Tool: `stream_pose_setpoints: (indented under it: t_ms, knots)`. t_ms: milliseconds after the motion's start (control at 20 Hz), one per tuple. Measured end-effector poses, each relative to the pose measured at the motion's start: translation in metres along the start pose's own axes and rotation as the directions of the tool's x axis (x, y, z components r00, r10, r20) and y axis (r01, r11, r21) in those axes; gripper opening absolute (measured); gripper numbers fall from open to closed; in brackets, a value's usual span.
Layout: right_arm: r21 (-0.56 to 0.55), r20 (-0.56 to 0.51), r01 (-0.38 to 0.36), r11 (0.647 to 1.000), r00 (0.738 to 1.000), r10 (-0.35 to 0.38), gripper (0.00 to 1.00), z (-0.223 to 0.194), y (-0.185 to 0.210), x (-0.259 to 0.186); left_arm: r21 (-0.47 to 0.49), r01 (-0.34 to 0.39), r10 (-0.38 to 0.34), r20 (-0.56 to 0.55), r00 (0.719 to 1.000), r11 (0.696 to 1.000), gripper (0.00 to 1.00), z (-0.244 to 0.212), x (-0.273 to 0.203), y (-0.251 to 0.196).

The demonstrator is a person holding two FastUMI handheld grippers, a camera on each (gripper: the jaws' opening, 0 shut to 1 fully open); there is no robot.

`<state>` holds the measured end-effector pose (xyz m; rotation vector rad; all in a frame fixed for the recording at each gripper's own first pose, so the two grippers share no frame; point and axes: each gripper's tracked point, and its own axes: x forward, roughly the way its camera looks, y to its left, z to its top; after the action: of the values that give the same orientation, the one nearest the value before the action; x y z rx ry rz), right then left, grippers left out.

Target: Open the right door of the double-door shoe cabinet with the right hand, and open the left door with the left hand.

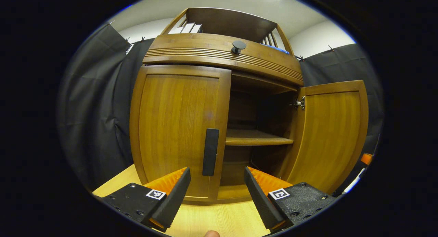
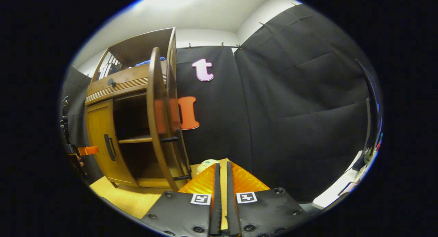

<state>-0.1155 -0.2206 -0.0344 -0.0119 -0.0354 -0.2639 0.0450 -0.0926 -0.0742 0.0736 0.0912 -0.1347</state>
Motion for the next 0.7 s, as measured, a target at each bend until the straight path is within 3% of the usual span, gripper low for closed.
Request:
stream_pose_setpoints:
  t_ms: [50, 100, 300, 350, 400, 450, 500, 550, 600, 650, 700]
  knots:
    - [-0.003, 0.004, 0.011, 1.0, 1.0, -0.011, 0.07, 0.001, -0.006, 0.001, -0.002, -0.004, 0.004, -0.001, 1.0, 1.0, 0.92, -0.002, 0.011, 0.0]
    - [0.0, 0.011, 0.014, 1.0, 1.0, -0.014, 0.18, 0.004, -0.008, 0.001, -0.006, -0.007, 0.007, -0.002, 1.0, 1.0, 0.92, -0.003, 0.018, 0.002]
    - [-0.002, 0.024, 0.021, 1.0, 0.999, -0.021, 0.18, 0.009, -0.013, 0.003, -0.026, 0.001, -0.001, -0.002, 1.0, 1.0, 0.92, -0.005, 0.046, 0.005]
    - [-0.001, 0.021, 0.017, 1.0, 1.0, -0.017, 0.32, 0.009, -0.012, 0.004, -0.025, -0.001, 0.001, -0.002, 1.0, 1.0, 0.92, -0.005, 0.054, 0.005]
    - [0.001, 0.019, 0.018, 1.0, 1.0, -0.018, 0.31, 0.008, -0.013, 0.005, -0.023, -0.004, 0.004, -0.002, 1.0, 1.0, 0.92, -0.009, 0.058, 0.006]
    - [0.004, 0.019, 0.019, 1.0, 1.0, -0.019, 0.42, 0.008, -0.014, 0.006, -0.018, -0.003, 0.003, 0.008, 1.0, 1.0, 0.92, -0.007, 0.062, 0.006]
    - [0.006, 0.012, 0.024, 1.0, 1.0, -0.024, 0.3, 0.005, -0.016, 0.007, -0.013, -0.006, 0.006, 0.02, 1.0, 1.0, 0.92, -0.003, 0.069, 0.007]
    - [0.01, 0.006, 0.022, 1.0, 1.0, -0.022, 0.3, 0.005, -0.016, 0.007, -0.005, -0.009, 0.009, 0.032, 0.999, 1.0, 0.92, -0.001, 0.074, 0.007]
    - [0.013, -0.004, 0.018, 1.0, 1.0, -0.017, 0.42, 0.001, -0.015, 0.006, 0.003, -0.015, 0.015, 0.041, 0.999, 1.0, 0.92, 0.002, 0.078, 0.007]
    - [0.013, -0.011, 0.012, 1.0, 1.0, -0.012, 0.31, -0.001, -0.014, 0.008, 0.012, -0.019, 0.018, 0.044, 0.999, 1.0, 0.92, 0.003, 0.081, 0.007]
    - [0.01, -0.015, 0.003, 1.0, 1.0, -0.003, 0.42, -0.001, -0.011, 0.009, 0.018, -0.025, 0.024, 0.045, 0.999, 1.0, 0.92, 0.001, 0.082, 0.011]
